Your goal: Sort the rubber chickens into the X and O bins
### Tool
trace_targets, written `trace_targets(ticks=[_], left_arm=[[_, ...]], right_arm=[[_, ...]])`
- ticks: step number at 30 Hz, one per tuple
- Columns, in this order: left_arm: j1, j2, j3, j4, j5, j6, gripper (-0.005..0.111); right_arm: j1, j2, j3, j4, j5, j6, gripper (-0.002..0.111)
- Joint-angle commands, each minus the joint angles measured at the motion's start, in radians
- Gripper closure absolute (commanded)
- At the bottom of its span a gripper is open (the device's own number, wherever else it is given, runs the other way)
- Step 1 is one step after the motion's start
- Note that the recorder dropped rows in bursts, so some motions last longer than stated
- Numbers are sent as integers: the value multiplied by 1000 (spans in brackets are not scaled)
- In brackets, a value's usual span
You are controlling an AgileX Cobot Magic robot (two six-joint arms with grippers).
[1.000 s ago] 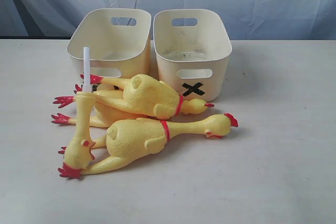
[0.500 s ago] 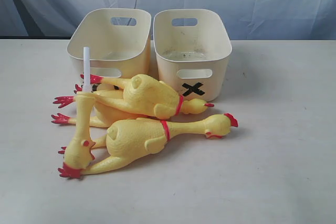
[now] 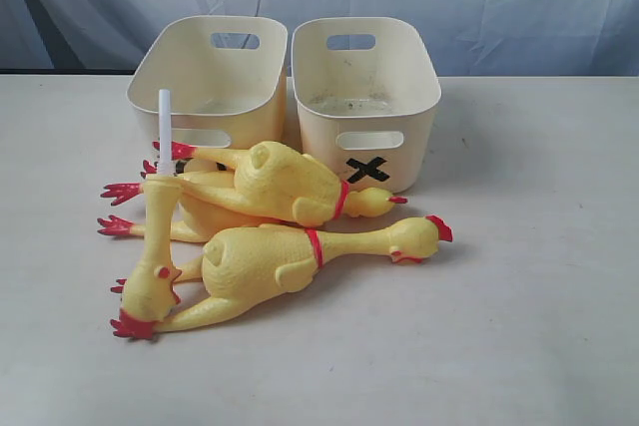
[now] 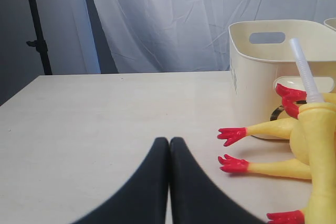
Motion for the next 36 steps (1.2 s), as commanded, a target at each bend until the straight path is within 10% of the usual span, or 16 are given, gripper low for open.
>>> trace_targets(ticks=[1, 36], left_arm=[[0, -5, 1, -6, -7, -3, 107], [0, -5, 1, -6, -7, -3, 107]], right_arm=[[-4, -4, 3, 0, -15, 0, 109], [-4, -4, 3, 230, -252, 0, 109]])
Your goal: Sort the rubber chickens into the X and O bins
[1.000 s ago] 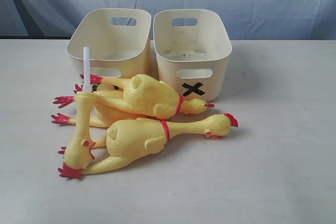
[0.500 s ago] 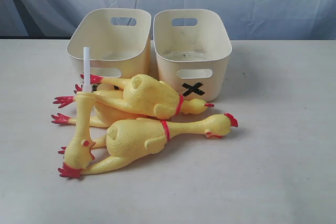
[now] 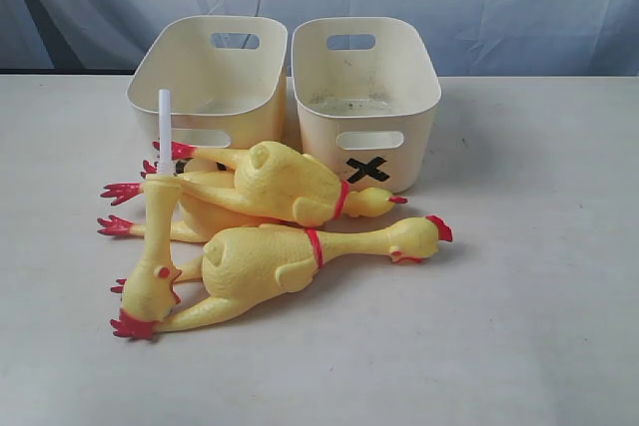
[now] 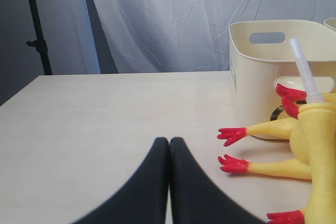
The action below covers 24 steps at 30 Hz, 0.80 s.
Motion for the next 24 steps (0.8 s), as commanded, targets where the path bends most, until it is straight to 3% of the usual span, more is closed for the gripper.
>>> trace_targets(ticks=[1, 4, 14, 21, 24], left_arm=[[0, -5, 1, -6, -7, -3, 107], [0, -5, 1, -6, -7, -3, 107], [0, -5, 1, -6, -7, -3, 107], [0, -5, 1, -2, -7, -3, 107], [0, -5, 1, -2, -7, -3, 107]], right_arm=[[-4, -4, 3, 2, -46, 0, 109], [-4, -4, 3, 18, -46, 0, 109], [-4, -4, 3, 437, -48, 23, 109], [-4, -4, 3, 520, -13, 23, 109], [-4, -4, 3, 645, 16, 23, 109]])
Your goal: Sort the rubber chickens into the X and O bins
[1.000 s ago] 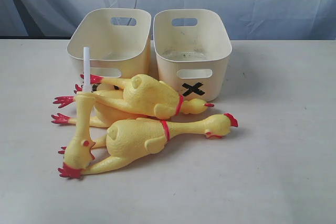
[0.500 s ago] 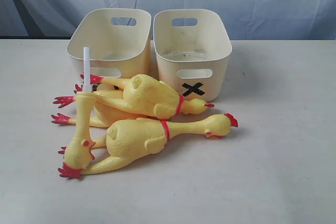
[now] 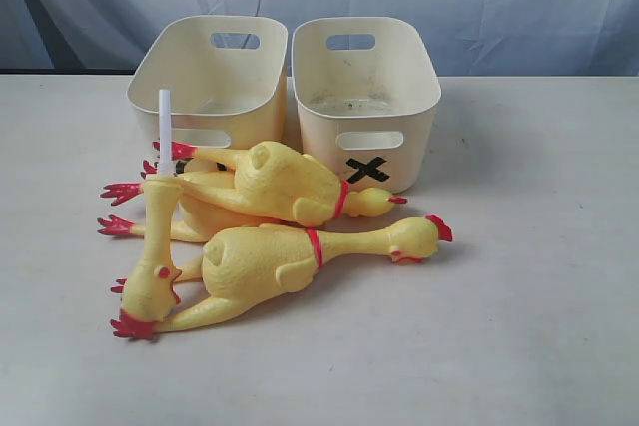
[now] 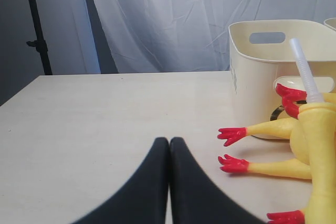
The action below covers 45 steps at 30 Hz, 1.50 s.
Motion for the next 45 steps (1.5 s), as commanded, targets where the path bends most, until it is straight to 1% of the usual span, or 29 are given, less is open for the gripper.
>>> trace_targets(ticks=[1, 5, 10, 15, 20, 33, 36, 39, 41, 45], left_arm=[[0, -5, 1, -2, -7, -3, 107], [0, -5, 1, -2, -7, -3, 107], [0, -5, 1, -2, -7, -3, 107], [0, -5, 1, -2, -7, -3, 107], [0, -5, 1, -2, -7, -3, 107], [0, -5, 1, -2, -7, -3, 107], [0, -5, 1, -2, -7, -3, 107], [0, -5, 1, -2, -7, -3, 107], [0, -5, 1, -2, -7, -3, 107], [0, -5, 1, -2, -7, -3, 107]], right_arm=[[-4, -4, 3, 122, 40, -5, 109], [-4, -4, -84, 126, 112, -69, 109], [-4, -2, -223, 126, 222, -304, 109], [-4, 101, -332, 128, 351, -423, 109], [-4, 271, -441, 128, 473, -509, 109], [-4, 789, -635, 142, 659, -606, 109], [-4, 886, -682, 160, 714, -626, 109], [1, 971, -725, 209, 768, -687, 109], [25, 1022, -751, 236, 776, -722, 109], [120, 1110, -805, 243, 774, -737, 109]])
